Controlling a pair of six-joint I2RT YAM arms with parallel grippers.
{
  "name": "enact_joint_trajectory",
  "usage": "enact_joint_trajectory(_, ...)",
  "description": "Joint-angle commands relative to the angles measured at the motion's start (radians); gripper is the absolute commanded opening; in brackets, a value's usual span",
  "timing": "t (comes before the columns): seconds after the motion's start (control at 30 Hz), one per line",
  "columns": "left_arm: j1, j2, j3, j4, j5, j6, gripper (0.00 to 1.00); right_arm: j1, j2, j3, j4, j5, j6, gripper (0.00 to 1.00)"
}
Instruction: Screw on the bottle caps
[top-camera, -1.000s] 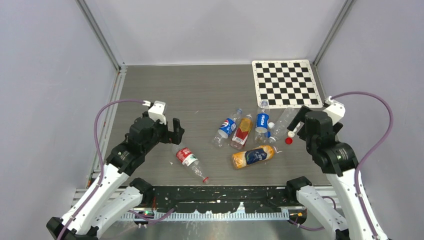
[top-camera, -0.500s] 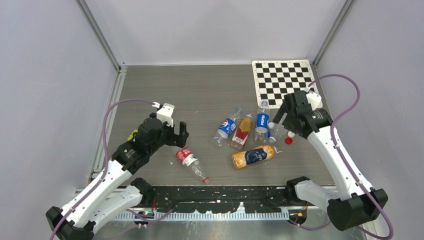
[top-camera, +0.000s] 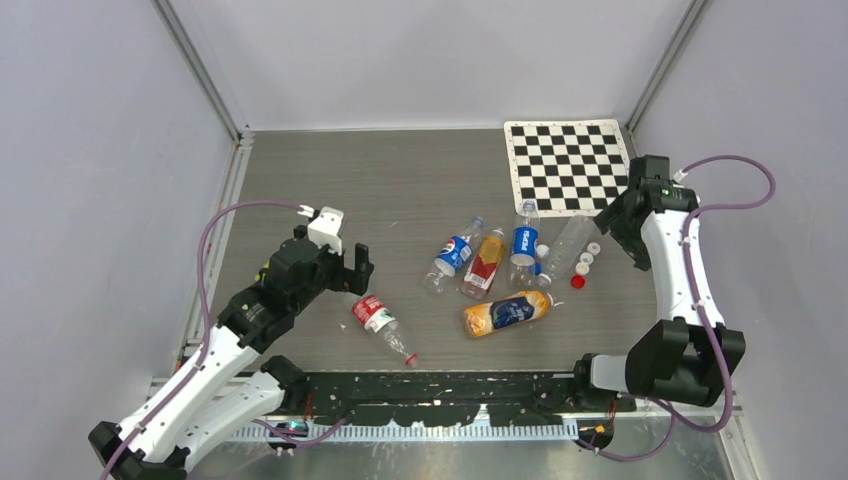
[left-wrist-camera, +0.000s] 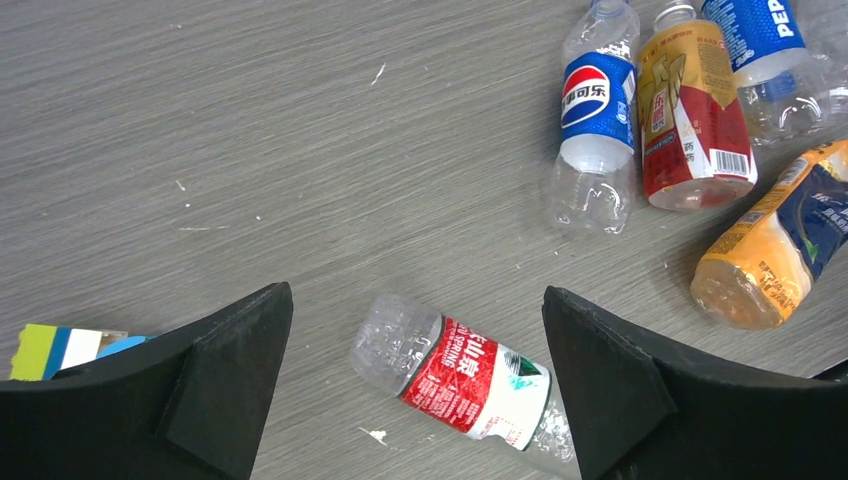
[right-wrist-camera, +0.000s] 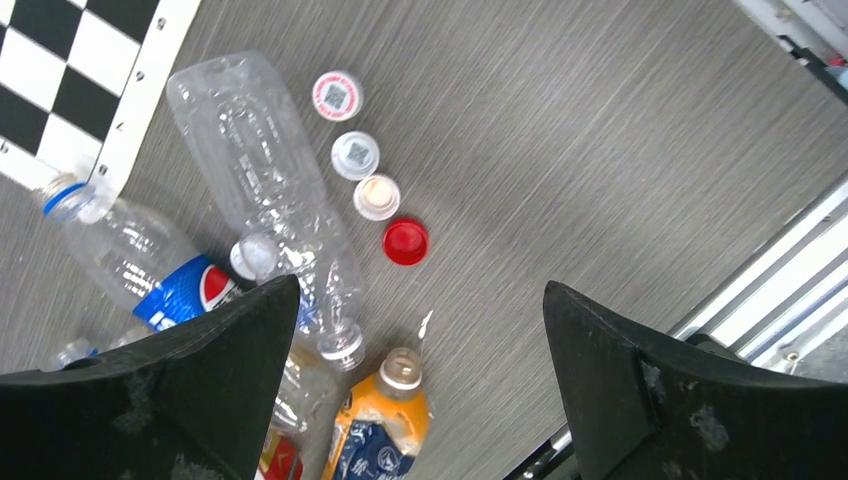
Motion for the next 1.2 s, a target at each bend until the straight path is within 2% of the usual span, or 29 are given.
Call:
enact_joint_trajectory(0.0,-0.008,-0.009,-0.006,0.016,-0.04,0.038,1.0,-0.025,0.016,-0.018,0.072,0.119,-0.017,0.97)
enact_joint_trajectory(0.17,-0.009,-0.002,-0.008,0.001,-0.071,0.056,1.0,-0.044,0.131,-0.006,0.128,0.111,-0.019,0.91)
enact_joint_trajectory(0.47,-0.008,0.029,-0.005,-0.001,-0.086,0.068,1.0,-0.056,0.339,-0.012,0.264,0.004,-0.008,0.73)
enact_joint_trajectory(0.77,-0.009,0.061,0.0,-0.001,-0.092,0.077,1.0,-0.056,0.456,0.009,0.328,-0.079,-0.017,0.69)
enact_joint_trajectory(1.0,-0.008,0.066,0.001,-0.003,-0.09,0.079,1.0,-0.056,0.468,-0.002,0.349,-0.067,-0.03,0.68)
enact_joint_trajectory(1.17,-0.009,0.066,0.002,-0.004,-0.089,0.079,1.0,-0.056,0.484,0.001,0.359,-0.072,-0.03,0.63)
